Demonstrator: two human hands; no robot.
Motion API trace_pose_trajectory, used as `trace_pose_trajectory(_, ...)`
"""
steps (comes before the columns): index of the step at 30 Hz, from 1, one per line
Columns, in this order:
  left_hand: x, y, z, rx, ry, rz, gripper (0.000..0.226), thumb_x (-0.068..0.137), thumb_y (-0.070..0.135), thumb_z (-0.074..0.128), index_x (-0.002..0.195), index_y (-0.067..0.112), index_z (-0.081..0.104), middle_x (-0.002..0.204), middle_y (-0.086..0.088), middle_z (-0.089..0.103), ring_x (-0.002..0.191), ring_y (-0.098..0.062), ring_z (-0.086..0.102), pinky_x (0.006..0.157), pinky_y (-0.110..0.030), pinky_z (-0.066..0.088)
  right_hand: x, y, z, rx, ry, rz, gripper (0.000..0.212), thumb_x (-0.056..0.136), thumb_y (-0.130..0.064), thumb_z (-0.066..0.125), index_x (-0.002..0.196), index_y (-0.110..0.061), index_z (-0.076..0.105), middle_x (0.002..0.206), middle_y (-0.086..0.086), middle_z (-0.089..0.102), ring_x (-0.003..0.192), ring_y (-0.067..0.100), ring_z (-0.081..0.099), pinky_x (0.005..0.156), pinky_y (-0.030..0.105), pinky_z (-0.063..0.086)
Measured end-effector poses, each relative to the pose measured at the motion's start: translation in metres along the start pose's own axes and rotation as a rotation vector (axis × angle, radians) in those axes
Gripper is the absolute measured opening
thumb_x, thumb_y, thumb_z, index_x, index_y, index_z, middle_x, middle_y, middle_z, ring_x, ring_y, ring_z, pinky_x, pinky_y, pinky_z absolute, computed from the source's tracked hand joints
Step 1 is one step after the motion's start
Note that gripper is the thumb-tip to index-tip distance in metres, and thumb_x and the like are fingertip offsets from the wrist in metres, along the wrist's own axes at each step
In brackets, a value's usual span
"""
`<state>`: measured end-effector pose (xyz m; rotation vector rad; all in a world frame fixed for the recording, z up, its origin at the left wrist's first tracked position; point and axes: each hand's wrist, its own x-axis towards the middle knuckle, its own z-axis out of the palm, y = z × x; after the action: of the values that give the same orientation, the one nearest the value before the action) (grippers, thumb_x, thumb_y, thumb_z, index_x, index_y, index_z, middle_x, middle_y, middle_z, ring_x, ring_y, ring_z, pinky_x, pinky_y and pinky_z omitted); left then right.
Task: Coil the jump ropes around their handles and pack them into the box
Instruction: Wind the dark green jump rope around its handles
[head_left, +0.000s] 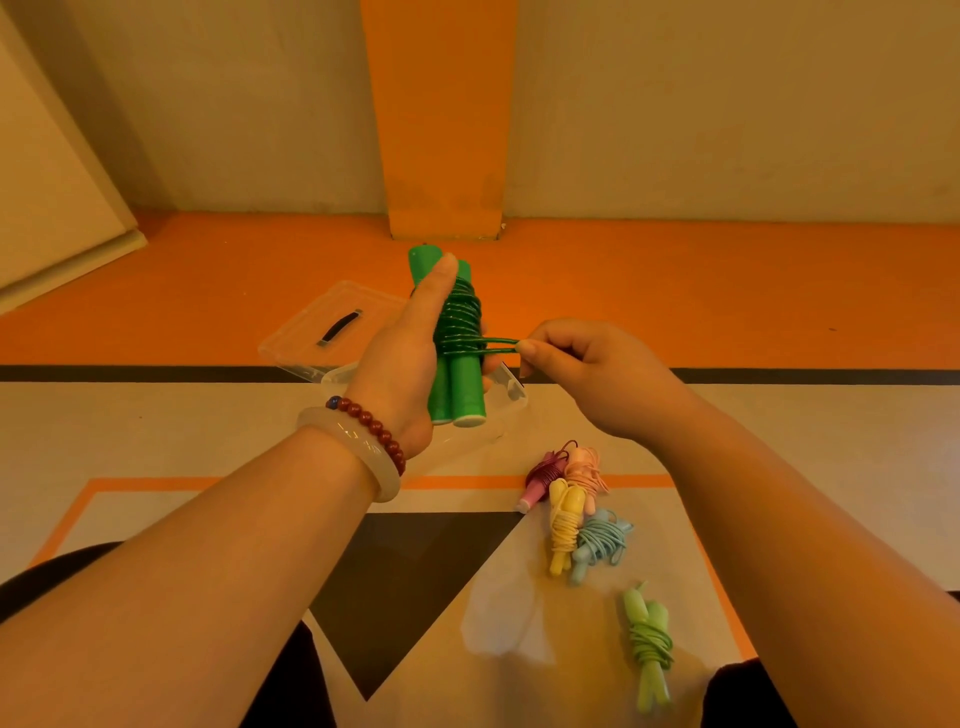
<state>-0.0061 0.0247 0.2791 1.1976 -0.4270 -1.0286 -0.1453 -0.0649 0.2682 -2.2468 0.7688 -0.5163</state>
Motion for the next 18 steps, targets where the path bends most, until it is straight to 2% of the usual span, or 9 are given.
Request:
trace_pose_trajectory(2,0.001,-0.001,0.000,0.001,-0.025,0.020,0.034,0.081,0.040,0.068,0.102,0.016,0.059,0.081,-0.003,0.064,0.060,-0.015,0.066,0.053,-0.027,0.054,0.000,0.001,0.000,0.025,0.013,0.001,0.026,0.098,-0.034,0.050,0.073,-0.032,0.060,0.069,0.009,0.057,0.055,0.012,0.044,0.053,0.029,0.036)
trace_pose_trajectory(4,0.003,-0.002,0.000,-0.033,-0.034,0.032,0.027,0.085,0.027,0.069,0.108,0.016,0.059,0.083,-0.003,0.064,0.063,-0.015,0.067,0.060,-0.031,0.059,-0.001,0.001,-0.001,0.051,0.013,0.011,0.027,0.098,-0.033,0.049,0.072,-0.031,0.060,0.063,0.002,0.048,0.050,0.005,0.037,0.047,0.019,0.029)
trace_pose_trajectory(7,0.005,-0.004,-0.002,-0.041,-0.070,0.023,0.019,0.088,0.023,0.065,0.106,0.018,0.062,0.088,-0.002,0.065,0.076,-0.016,0.065,0.068,-0.033,0.058,0.001,0.004,-0.003,0.035,0.004,0.022,0.027,0.098,-0.034,0.049,0.073,-0.030,0.060,0.063,0.000,0.046,0.050,0.004,0.036,0.047,0.019,0.027)
trace_pose_trajectory(10,0.006,-0.007,-0.003,-0.050,-0.103,-0.003,0.016,0.091,0.021,0.061,0.107,0.019,0.062,0.092,-0.001,0.066,0.084,-0.018,0.065,0.066,-0.035,0.057,0.002,0.007,-0.009,-0.005,0.006,0.036,0.027,0.098,-0.034,0.048,0.074,-0.028,0.059,0.059,-0.005,0.043,0.051,0.001,0.038,0.049,0.018,0.029)
trace_pose_trajectory(13,0.005,-0.006,0.001,-0.105,-0.134,-0.072,0.020,0.096,0.023,0.053,0.113,0.014,0.059,0.093,-0.005,0.065,0.078,-0.020,0.067,0.056,-0.031,0.056,0.001,0.005,-0.007,-0.005,-0.014,0.026,0.029,0.099,-0.036,0.044,0.074,-0.027,0.056,0.069,0.007,0.056,0.062,0.007,0.048,0.060,0.027,0.039)
trace_pose_trajectory(14,0.004,-0.006,0.002,-0.136,-0.121,-0.092,0.019,0.097,0.023,0.051,0.111,0.012,0.058,0.090,-0.005,0.063,0.074,-0.020,0.066,0.053,-0.028,0.055,0.000,0.003,-0.004,-0.018,-0.027,0.014,0.029,0.100,-0.035,0.043,0.074,-0.027,0.054,0.068,0.005,0.055,0.061,0.004,0.047,0.059,0.024,0.039)
trace_pose_trajectory(16,0.003,-0.007,0.002,-0.111,-0.095,-0.083,0.017,0.095,0.027,0.055,0.104,0.013,0.057,0.081,-0.004,0.059,0.066,-0.018,0.060,0.048,-0.025,0.049,-0.002,-0.003,0.002,0.004,-0.069,-0.020,0.029,0.101,-0.031,0.043,0.075,-0.025,0.053,0.062,-0.009,0.054,0.058,-0.005,0.047,0.054,0.012,0.036)
trace_pose_trajectory(18,0.002,-0.007,0.001,-0.006,-0.115,-0.051,0.024,0.088,0.035,0.063,0.097,0.014,0.055,0.071,-0.001,0.058,0.057,-0.014,0.056,0.045,-0.023,0.043,-0.004,-0.009,0.003,0.049,-0.119,-0.043,0.028,0.100,-0.028,0.044,0.074,-0.027,0.054,0.062,-0.028,0.057,0.062,-0.012,0.050,0.059,0.007,0.037)
